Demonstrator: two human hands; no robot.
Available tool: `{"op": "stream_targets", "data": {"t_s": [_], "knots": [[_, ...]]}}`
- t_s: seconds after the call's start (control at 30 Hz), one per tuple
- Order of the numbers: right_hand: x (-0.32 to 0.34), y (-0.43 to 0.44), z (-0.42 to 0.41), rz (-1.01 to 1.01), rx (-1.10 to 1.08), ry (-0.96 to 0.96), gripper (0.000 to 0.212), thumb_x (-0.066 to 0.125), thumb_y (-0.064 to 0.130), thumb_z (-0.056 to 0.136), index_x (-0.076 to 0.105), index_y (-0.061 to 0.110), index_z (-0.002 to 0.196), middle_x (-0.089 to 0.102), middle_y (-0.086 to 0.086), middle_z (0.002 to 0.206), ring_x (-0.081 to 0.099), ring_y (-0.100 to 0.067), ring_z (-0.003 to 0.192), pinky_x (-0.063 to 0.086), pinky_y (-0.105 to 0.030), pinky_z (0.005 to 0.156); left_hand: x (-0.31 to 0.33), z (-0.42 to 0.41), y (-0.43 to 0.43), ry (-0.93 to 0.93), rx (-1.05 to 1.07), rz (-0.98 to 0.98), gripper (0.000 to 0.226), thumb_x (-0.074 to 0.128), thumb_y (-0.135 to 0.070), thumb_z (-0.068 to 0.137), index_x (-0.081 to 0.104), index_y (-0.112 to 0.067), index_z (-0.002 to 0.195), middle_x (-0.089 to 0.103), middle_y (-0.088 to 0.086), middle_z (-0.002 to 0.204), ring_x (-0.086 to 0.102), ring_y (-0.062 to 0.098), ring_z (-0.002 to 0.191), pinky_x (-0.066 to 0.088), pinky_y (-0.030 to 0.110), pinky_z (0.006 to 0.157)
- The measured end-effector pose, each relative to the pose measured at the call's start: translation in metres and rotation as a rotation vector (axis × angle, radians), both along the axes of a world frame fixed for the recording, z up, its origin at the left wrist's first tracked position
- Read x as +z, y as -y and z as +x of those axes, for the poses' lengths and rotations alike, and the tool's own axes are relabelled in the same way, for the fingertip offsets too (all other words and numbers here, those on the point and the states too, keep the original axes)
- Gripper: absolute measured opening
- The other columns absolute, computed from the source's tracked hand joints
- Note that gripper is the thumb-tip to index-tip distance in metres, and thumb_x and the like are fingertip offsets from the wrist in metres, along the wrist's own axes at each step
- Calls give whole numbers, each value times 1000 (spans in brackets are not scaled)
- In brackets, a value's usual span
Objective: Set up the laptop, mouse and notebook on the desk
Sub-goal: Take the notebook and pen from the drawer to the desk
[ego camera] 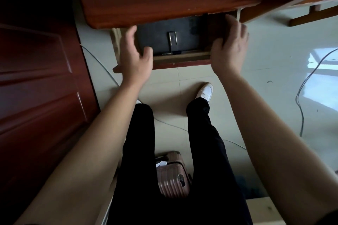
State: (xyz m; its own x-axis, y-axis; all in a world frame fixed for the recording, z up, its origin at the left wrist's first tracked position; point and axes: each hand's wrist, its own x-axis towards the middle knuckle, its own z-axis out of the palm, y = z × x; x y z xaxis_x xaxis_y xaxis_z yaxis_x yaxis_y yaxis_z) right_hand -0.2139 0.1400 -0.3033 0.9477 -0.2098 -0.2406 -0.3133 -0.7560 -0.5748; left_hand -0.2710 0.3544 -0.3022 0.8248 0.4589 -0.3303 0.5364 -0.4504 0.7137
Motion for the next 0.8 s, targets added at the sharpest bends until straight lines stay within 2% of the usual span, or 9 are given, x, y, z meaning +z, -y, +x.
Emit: {"op": "stream_targets", "data": {"t_s": [0.1, 0.17, 0.23, 0.3, 0.4, 0.47, 0.53, 0.6, 0.8], "knots": [[-9, -14, 29, -16, 115, -306, 65, 53, 14, 88, 34, 12, 150, 45, -15, 143, 43, -35, 132, 36, -42, 108, -11, 31, -4, -402, 20, -176, 71, 56, -31, 94, 24, -17, 156, 31, 5, 160, 33, 25, 144, 29, 39, 117], [-18, -20, 44, -62, 106, -436, 69, 57, 24, 90, 28, 12, 152, 43, -14, 147, 42, -35, 136, 37, -44, 109, -20, 42, -9, -505, 38, -226, 72, 54, -35, 95, 21, -19, 157, 34, 5, 159, 35, 26, 143, 30, 37, 112], [-27, -25, 53, -118, 83, -516, 70, 59, 30, 90, 28, 12, 151, 45, -13, 147, 45, -34, 135, 40, -43, 106, -29, 48, -13, -510, 104, -250, 59, 54, -35, 96, 36, -19, 149, 51, 1, 140, 48, 24, 129, 38, 33, 98], [-37, -27, 57, -86, 70, -589, 69, 58, 32, 91, 28, 10, 150, 48, -13, 145, 49, -32, 132, 43, -39, 96, -34, 48, -14, -491, 192, -302, 46, 55, -34, 96, 46, -22, 139, 56, -4, 123, 54, 19, 116, 42, 32, 89], [-50, -29, 59, 60, -6, -630, 67, 53, 33, 93, 29, 9, 150, 46, -15, 145, 52, -32, 127, 38, -31, 86, -38, 48, -13, -449, 316, -403, 46, 59, -31, 92, 49, -22, 136, 59, 0, 127, 56, 20, 116, 46, 41, 104], [-52, -30, 60, 124, -58, -637, 68, 51, 39, 93, 30, 10, 151, 45, -16, 147, 52, -33, 126, 40, -32, 92, -39, 47, -13, -426, 354, -438, 46, 60, -27, 91, 49, -20, 135, 59, 1, 127, 56, 20, 116, 47, 42, 105], [-52, -30, 57, 155, -65, -665, 77, 51, 49, 92, 26, 12, 154, 39, -16, 151, 48, -34, 130, 43, -39, 104, -39, 44, -13, -414, 367, -435, 44, 60, -25, 91, 50, -21, 134, 59, 0, 126, 56, 19, 114, 48, 42, 104], [-53, -29, 56, 143, -55, -685, 83, 53, 53, 91, 21, 13, 157, 31, -16, 156, 41, -36, 137, 39, -45, 112, -38, 44, -14, -413, 362, -436, 41, 60, -25, 90, 53, -23, 130, 60, -2, 123, 56, 17, 111, 48, 42, 104], [-47, -29, 64, 116, -191, -652, 80, 50, 54, 94, 22, 12, 156, 28, -17, 157, 35, -37, 141, 33, -46, 115, -33, 43, -19, -424, 301, -474, 44, 67, -28, 84, 57, -24, 127, 62, -2, 127, 56, 20, 117, 45, 45, 106]]}}
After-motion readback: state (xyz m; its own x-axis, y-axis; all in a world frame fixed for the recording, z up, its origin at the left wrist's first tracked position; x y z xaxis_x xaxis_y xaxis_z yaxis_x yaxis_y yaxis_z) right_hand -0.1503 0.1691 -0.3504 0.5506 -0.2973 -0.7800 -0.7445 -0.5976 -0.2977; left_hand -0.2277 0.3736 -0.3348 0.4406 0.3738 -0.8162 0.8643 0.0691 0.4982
